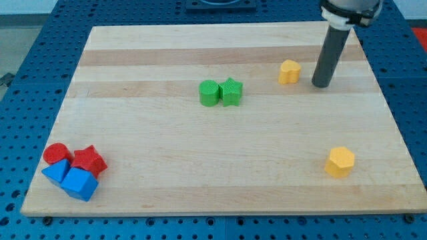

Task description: Slide the yellow heart vertical to the green circle on the top

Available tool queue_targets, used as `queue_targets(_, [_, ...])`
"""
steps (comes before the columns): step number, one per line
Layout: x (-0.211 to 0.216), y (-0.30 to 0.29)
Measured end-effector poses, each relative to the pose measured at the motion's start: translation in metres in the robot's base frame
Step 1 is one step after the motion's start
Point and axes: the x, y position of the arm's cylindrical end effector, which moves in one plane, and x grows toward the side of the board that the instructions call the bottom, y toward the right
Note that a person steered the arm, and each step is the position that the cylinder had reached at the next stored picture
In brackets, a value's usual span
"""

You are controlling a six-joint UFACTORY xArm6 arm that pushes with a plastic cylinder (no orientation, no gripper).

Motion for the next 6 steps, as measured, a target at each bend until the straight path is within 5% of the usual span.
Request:
queue_targets(3, [-0.107,-0.144])
queue_targets(6, [-0.086,-0.148])
